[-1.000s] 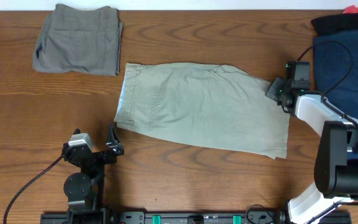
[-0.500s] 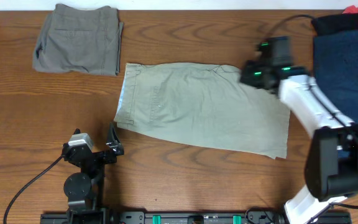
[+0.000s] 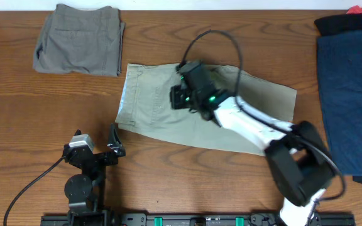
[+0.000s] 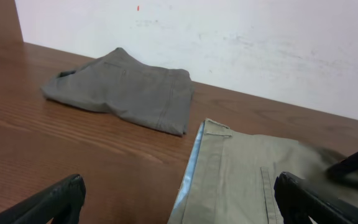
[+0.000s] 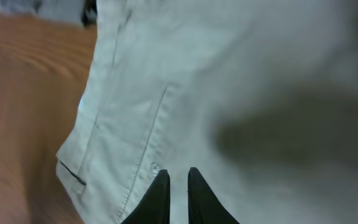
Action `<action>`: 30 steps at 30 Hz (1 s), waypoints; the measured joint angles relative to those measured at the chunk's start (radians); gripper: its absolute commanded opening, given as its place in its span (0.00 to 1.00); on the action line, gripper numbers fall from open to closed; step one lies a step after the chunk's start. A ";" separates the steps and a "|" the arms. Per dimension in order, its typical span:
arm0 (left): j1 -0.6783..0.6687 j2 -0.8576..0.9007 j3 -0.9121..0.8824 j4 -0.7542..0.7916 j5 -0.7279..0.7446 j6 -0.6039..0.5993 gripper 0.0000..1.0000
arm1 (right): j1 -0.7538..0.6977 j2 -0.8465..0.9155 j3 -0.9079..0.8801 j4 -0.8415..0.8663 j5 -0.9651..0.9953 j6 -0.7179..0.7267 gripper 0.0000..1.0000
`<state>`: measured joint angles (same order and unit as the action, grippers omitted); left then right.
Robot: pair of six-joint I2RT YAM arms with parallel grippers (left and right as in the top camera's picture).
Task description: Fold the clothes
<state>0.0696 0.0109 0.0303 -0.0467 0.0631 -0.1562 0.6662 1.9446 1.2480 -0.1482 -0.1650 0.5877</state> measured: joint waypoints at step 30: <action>0.000 0.000 0.000 0.000 0.000 0.000 0.98 | 0.036 0.154 0.034 -0.214 -0.362 0.055 0.01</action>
<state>0.0696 0.0109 0.0303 -0.0467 0.0631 -0.1562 0.7021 2.0991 1.2819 -0.3622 -0.5266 0.6426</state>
